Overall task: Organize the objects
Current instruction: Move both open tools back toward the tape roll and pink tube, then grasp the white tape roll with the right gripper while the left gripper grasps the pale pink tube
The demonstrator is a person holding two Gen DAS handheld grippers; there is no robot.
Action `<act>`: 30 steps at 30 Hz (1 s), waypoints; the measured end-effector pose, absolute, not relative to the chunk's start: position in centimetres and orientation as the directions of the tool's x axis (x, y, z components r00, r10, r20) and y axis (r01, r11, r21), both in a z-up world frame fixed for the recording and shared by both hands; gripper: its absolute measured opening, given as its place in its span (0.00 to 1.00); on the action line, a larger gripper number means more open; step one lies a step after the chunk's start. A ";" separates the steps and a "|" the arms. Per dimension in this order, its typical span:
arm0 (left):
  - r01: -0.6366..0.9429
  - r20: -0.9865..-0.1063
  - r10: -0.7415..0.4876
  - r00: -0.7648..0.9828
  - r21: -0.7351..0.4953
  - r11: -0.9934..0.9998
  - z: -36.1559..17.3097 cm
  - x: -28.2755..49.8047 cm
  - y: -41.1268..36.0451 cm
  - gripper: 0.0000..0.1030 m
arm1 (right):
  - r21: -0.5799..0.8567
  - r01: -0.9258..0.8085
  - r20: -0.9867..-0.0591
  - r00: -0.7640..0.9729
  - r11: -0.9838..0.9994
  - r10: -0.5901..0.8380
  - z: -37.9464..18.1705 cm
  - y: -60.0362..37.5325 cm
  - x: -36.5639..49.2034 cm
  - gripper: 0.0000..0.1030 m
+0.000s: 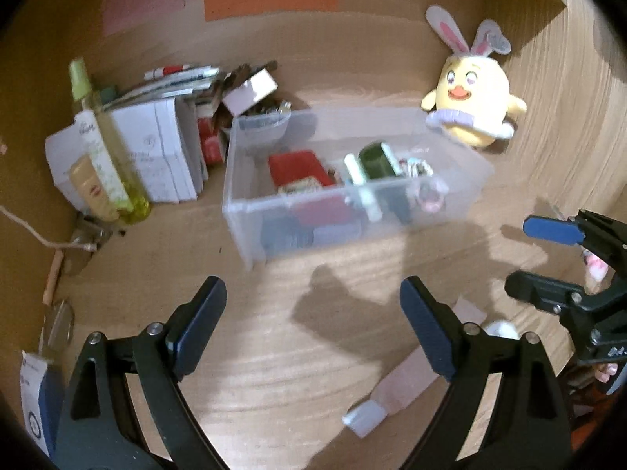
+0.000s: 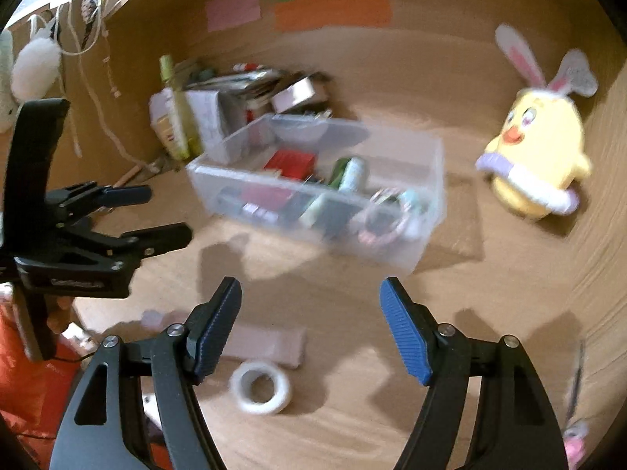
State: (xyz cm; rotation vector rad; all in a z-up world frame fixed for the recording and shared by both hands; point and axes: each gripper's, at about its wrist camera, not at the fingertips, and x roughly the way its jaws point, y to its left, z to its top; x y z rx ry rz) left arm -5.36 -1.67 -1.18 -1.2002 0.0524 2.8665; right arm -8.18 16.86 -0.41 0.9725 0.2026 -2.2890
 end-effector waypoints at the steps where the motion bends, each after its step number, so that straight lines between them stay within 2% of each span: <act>1: -0.040 -0.718 0.012 -0.696 0.021 -0.999 -1.5 -5.1 -1.8 0.88 | 0.107 0.615 -0.701 -0.511 -0.782 -0.497 -0.8 16.7 -7.9 0.68; 14: -0.047 -0.779 0.067 -0.623 -0.048 -0.998 -4.7 -2.1 -2.2 0.88 | 0.110 0.608 -0.759 -0.459 -0.786 -0.461 -4.8 16.0 -5.6 0.68; 17: -0.071 -0.786 0.092 -0.611 -0.062 -0.996 -5.3 -1.9 -1.7 0.88 | 0.102 0.603 -0.767 -0.459 -0.791 -0.449 -5.3 16.1 -5.4 0.60; 22: -0.110 -0.802 0.124 -0.584 -0.072 -0.991 -6.2 -2.0 -0.6 0.88 | 0.091 0.599 -0.773 -0.462 -0.796 -0.436 -5.7 16.3 -5.0 0.37; 30: -0.157 -0.798 0.145 -0.585 -0.064 -0.986 -6.7 -2.6 1.0 0.86 | 0.091 0.556 -0.762 -0.495 -0.826 -0.417 -5.4 17.6 -5.4 0.35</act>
